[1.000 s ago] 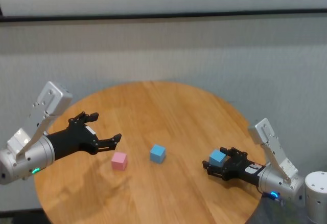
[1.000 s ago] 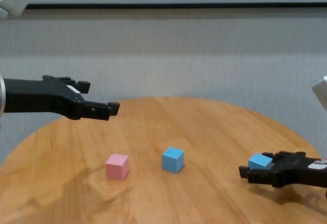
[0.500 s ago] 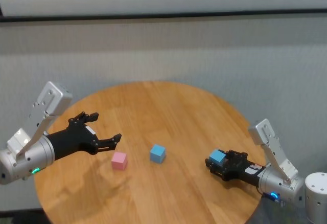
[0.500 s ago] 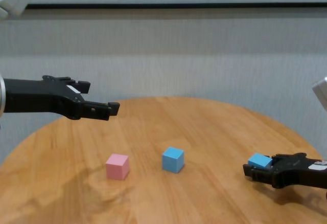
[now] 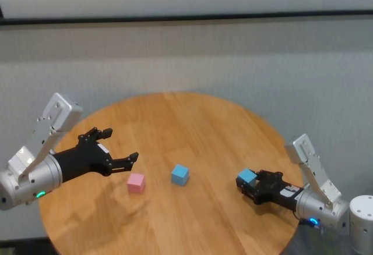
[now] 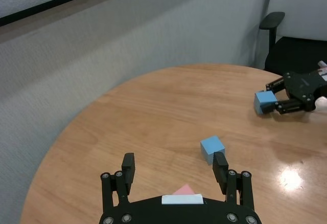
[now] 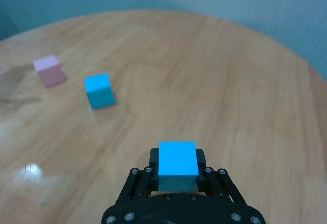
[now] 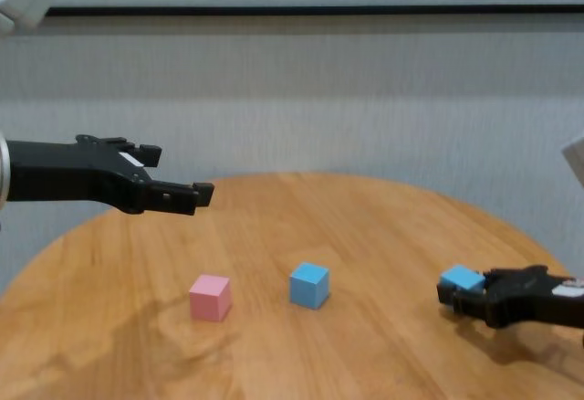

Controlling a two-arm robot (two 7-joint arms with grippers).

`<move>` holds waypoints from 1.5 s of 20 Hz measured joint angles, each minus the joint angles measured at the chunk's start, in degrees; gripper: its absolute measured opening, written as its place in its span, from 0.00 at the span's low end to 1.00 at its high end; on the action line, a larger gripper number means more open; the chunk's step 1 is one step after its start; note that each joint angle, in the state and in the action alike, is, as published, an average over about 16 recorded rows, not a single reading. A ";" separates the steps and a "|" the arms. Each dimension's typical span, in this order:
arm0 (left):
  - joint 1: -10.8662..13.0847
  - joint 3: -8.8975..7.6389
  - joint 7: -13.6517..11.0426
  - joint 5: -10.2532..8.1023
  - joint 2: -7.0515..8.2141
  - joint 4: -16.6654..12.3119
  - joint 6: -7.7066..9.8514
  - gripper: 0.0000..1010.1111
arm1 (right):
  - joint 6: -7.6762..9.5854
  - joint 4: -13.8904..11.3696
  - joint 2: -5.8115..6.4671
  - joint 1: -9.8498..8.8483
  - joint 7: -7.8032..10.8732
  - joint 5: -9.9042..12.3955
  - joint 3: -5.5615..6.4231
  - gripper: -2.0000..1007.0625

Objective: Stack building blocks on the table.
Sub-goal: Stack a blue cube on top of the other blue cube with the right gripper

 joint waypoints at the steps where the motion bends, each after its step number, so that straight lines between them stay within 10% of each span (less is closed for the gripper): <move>1: 0.00 0.00 0.00 0.00 0.00 0.00 0.00 0.99 | -0.15 -0.32 0.01 0.06 0.01 -0.01 0.01 0.38; 20: 0.00 0.00 0.00 0.00 0.00 0.00 0.00 0.99 | -1.49 -11.61 0.49 0.56 -0.63 0.17 -0.70 0.37; 30: 0.00 0.00 0.00 0.00 0.00 0.00 0.00 0.99 | -1.73 -12.17 -0.62 2.31 -0.65 -0.29 -2.48 0.37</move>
